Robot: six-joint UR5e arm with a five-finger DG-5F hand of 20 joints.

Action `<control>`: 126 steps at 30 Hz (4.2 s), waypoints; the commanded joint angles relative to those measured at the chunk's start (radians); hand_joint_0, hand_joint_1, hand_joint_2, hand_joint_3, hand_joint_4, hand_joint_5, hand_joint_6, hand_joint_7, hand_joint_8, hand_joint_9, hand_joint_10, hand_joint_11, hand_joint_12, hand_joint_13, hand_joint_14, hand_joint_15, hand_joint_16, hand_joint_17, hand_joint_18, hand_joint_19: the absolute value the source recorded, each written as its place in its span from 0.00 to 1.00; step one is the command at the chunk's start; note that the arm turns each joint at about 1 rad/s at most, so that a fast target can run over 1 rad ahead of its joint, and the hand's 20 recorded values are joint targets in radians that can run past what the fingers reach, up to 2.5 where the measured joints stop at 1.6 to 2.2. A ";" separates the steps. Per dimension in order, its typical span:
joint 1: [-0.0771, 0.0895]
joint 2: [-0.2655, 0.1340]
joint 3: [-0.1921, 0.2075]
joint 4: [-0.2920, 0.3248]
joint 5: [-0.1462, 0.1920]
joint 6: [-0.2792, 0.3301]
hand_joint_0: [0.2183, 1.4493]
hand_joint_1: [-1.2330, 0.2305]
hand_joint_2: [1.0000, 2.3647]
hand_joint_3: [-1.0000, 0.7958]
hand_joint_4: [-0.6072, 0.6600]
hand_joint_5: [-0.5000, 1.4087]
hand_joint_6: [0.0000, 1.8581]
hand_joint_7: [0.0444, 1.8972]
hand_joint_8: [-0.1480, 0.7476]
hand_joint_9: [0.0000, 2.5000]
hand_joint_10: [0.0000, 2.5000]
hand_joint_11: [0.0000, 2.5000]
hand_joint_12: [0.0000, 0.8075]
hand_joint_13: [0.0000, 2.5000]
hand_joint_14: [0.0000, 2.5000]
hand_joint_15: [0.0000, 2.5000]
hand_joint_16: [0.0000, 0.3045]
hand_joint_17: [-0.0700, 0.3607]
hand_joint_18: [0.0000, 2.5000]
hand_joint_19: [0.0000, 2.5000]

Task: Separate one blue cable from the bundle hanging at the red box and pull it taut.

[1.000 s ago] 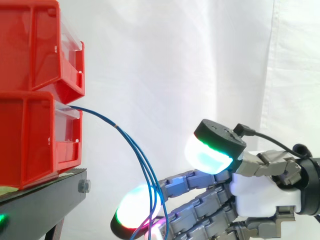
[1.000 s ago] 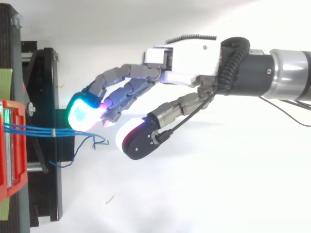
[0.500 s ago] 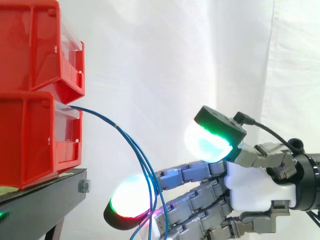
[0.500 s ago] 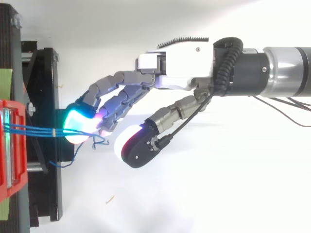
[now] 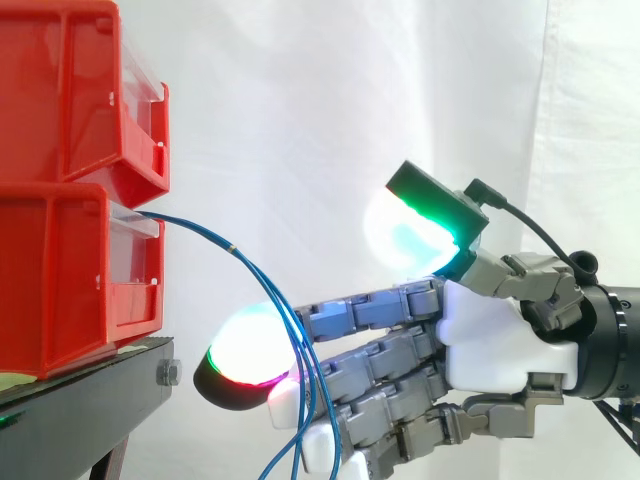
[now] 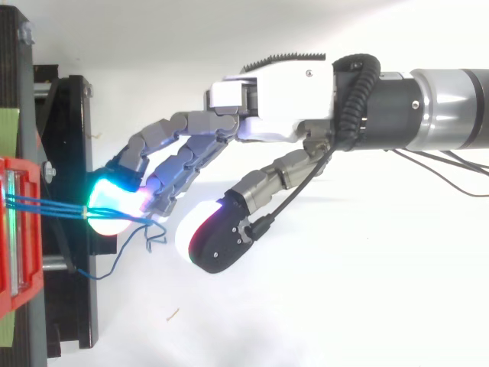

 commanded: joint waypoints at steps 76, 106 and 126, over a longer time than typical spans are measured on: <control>-0.019 -0.009 0.042 0.022 -0.052 -0.036 0.34 0.36 0.01 0.36 0.60 0.18 0.34 0.60 0.51 0.36 0.01 0.22 0.43 0.37 0.01 0.17 0.14 0.38 0.31 0.19; -0.013 -0.009 0.042 0.022 -0.049 -0.029 0.33 0.32 0.01 0.44 0.57 0.16 0.46 0.55 0.55 0.40 0.01 0.29 0.47 0.43 0.01 0.20 0.15 0.39 0.37 0.21; -0.013 -0.009 0.042 0.022 -0.049 -0.029 0.44 0.20 0.00 0.28 0.59 0.17 0.49 0.56 0.55 0.45 0.01 0.35 0.44 0.47 0.01 0.23 0.13 0.37 0.40 0.19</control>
